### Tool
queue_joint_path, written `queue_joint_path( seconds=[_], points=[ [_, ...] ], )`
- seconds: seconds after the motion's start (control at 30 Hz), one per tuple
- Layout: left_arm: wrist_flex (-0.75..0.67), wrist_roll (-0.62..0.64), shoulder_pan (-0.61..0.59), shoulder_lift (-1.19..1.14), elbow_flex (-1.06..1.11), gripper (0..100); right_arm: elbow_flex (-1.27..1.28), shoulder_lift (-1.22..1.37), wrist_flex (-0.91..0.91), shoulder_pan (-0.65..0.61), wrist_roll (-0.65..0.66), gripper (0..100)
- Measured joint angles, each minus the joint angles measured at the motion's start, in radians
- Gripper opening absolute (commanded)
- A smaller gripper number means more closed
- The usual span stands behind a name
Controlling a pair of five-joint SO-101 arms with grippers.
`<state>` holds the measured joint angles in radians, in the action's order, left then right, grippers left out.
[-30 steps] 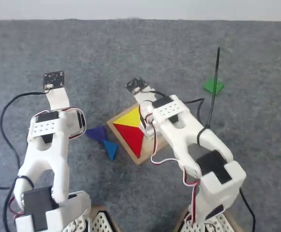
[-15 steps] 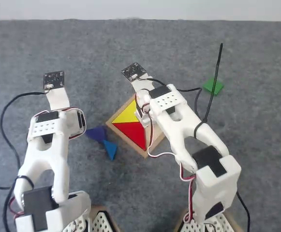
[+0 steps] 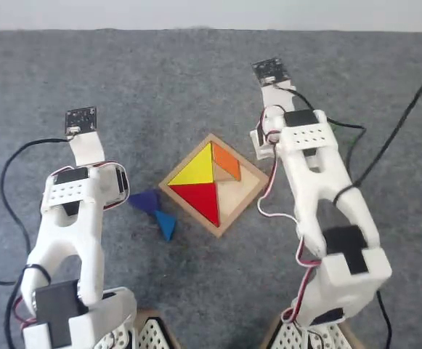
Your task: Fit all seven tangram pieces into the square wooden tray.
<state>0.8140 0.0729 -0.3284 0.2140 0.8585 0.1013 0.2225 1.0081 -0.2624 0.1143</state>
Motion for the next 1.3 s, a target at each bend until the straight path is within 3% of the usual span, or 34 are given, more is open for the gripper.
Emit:
queue_joint_path(
  seconds=[0.33, 0.73, 1.3],
  points=[
    [0.000, 0.000, 0.000, 0.000, 0.000, 12, -0.293, 0.371, 0.146, 0.000, 0.014, 0.9],
    [0.000, 0.000, 0.000, 0.000, 0.000, 12, -0.282, 0.382, 0.241, -0.037, 0.055, 0.9],
    [0.000, 0.000, 0.000, 0.000, 0.000, 12, 0.382, -0.107, 0.080, -0.153, 0.060, 1.1]
  ],
)
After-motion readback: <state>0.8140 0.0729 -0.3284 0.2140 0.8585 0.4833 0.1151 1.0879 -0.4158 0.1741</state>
